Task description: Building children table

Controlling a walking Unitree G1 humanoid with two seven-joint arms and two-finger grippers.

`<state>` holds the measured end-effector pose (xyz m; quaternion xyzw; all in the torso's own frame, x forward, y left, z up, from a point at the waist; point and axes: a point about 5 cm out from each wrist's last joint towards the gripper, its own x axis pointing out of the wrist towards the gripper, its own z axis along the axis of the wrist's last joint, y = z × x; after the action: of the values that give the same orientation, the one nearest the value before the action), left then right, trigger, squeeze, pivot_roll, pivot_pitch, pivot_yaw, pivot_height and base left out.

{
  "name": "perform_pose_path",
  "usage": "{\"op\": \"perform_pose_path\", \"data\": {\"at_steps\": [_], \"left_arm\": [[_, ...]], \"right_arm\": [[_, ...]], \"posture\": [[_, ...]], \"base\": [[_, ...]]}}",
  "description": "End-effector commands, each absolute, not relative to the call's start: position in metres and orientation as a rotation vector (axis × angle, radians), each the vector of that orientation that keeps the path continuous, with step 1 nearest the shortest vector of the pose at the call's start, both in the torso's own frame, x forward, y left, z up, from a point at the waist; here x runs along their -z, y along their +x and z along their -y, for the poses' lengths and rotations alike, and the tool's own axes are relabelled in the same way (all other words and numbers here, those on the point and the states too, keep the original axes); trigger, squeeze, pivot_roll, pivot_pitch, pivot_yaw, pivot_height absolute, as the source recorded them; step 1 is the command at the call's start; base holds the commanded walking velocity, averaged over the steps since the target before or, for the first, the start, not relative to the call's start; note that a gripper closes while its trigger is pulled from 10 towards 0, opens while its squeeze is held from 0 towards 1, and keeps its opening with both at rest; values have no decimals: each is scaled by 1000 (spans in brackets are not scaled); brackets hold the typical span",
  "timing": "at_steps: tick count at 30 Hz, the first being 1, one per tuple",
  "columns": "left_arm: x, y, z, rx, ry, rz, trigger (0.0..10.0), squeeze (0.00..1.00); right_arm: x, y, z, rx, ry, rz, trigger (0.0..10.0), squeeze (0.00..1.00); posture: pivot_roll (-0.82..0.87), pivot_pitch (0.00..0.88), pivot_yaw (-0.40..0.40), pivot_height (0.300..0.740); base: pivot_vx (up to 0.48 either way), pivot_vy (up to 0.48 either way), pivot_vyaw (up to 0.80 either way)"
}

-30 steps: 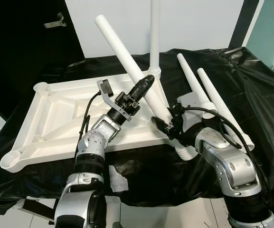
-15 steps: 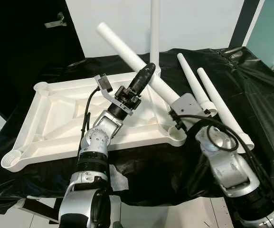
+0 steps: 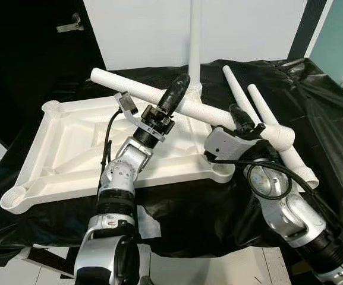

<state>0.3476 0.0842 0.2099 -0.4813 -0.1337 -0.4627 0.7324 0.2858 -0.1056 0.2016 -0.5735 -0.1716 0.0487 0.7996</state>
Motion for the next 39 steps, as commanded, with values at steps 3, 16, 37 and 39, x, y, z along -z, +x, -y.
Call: {"op": "perform_pose_path", "data": {"at_steps": [3, 16, 37, 39], "left_arm": [[-219, 344, -89, 1060, -1073, 367, 0, 0], [-222, 342, -89, 1094, -1075, 375, 0, 0], [-222, 339, -88, 1113, -1042, 372, 0, 0], [-222, 339, -88, 1112, -1041, 372, 0, 0]], "right_arm": [[-185, 285, 103, -137, -1265, 330, 0, 0], [-205, 292, 107, -145, -640, 134, 10000, 0], [-224, 285, 157, -475, -78, -285, 3804, 0], [-219, 284, 160, -486, -72, -312, 0, 0]], "posture": [[-152, 14, 71, 740], [-157, 9, 86, 740], [-150, 8, 76, 740], [-150, 8, 76, 740]], "base": [[0, 0, 0], [0, 0, 0], [0, 0, 0], [0, 0, 0]]}}
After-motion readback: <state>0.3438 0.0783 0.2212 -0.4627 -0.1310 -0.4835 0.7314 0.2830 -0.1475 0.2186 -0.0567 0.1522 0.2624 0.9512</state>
